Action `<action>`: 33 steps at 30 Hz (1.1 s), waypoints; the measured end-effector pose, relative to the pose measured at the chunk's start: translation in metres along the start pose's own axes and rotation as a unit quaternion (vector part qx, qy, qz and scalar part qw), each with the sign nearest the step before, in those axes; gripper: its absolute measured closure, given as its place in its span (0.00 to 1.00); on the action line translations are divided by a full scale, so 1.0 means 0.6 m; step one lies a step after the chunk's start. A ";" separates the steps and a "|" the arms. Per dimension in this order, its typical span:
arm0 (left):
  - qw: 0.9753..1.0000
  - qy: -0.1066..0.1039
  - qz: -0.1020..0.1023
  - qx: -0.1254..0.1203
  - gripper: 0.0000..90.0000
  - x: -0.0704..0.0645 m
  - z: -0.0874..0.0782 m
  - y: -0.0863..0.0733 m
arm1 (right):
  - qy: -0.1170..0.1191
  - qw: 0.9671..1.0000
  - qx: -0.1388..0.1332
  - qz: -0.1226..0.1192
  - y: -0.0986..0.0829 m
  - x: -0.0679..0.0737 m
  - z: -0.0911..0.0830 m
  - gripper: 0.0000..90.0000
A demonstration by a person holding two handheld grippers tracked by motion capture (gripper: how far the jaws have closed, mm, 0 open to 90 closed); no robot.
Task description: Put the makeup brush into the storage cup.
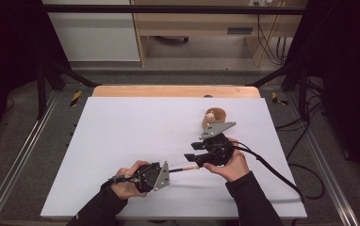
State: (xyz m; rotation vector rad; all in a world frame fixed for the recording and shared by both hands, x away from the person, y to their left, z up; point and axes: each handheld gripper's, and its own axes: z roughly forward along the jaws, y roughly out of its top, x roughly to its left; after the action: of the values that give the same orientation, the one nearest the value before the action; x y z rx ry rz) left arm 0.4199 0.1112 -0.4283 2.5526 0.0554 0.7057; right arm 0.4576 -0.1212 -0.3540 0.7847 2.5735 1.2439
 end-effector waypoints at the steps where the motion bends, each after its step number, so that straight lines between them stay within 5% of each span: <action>1: 1.000 -0.002 -0.011 -0.004 0.93 0.000 0.000 -0.002 | -0.002 1.000 -0.008 0.006 -0.001 -0.001 -0.002 0.54; 15: 0.993 0.016 -0.113 -0.017 0.93 0.012 -0.010 -0.028 | -0.043 0.993 -0.098 0.046 -0.035 -0.025 -0.037 0.32; 19: 0.987 0.016 -0.155 -0.032 0.93 0.016 -0.011 -0.037 | -0.049 0.991 -0.115 0.053 -0.047 -0.027 -0.040 0.26; 24: 0.982 0.023 -0.184 -0.026 0.93 0.019 -0.017 -0.042 | -0.062 0.989 -0.120 0.062 -0.056 -0.028 -0.038 0.22; 30: 0.972 0.037 -0.228 -0.046 0.93 0.022 -0.029 -0.045 | -0.056 0.989 -0.123 0.063 -0.061 -0.024 -0.030 0.19; 32: 0.966 0.038 -0.250 -0.060 0.93 0.022 -0.031 -0.047 | -0.058 0.989 -0.121 0.063 -0.062 -0.024 -0.025 0.17; 33: 0.965 0.039 -0.253 -0.059 0.93 0.022 -0.032 -0.048 | -0.059 0.989 -0.120 0.064 -0.062 -0.024 -0.023 0.17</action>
State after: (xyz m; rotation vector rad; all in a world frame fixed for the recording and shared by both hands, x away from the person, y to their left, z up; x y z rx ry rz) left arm 0.4244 0.1474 -0.4211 2.2535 0.6455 0.5811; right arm 0.4501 -0.1572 -0.3751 0.9509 2.2589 1.4624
